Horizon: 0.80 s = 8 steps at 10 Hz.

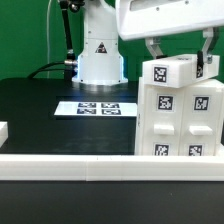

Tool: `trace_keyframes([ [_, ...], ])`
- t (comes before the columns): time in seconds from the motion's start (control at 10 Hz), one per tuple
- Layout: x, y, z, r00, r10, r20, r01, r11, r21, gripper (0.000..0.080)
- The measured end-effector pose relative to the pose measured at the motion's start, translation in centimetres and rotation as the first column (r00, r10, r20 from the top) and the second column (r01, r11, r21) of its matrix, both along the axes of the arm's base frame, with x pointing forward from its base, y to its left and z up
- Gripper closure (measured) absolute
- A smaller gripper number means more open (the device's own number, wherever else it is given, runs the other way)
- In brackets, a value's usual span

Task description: Assemble cabinet

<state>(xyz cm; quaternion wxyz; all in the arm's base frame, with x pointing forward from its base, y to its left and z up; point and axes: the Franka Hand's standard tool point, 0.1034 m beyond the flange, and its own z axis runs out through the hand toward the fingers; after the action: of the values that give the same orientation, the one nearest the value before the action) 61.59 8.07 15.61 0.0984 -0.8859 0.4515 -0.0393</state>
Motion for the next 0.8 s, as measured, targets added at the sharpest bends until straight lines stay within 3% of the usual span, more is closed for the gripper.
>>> trace_keyframes([
  [0.4,0.10,0.07,-0.04,0.950,-0.307,-0.046,0.310,0.949,0.054,0.0239],
  [0.8,0.11,0.16,-0.06,0.771,-0.622,-0.137,0.636,0.765,0.103,0.0239],
])
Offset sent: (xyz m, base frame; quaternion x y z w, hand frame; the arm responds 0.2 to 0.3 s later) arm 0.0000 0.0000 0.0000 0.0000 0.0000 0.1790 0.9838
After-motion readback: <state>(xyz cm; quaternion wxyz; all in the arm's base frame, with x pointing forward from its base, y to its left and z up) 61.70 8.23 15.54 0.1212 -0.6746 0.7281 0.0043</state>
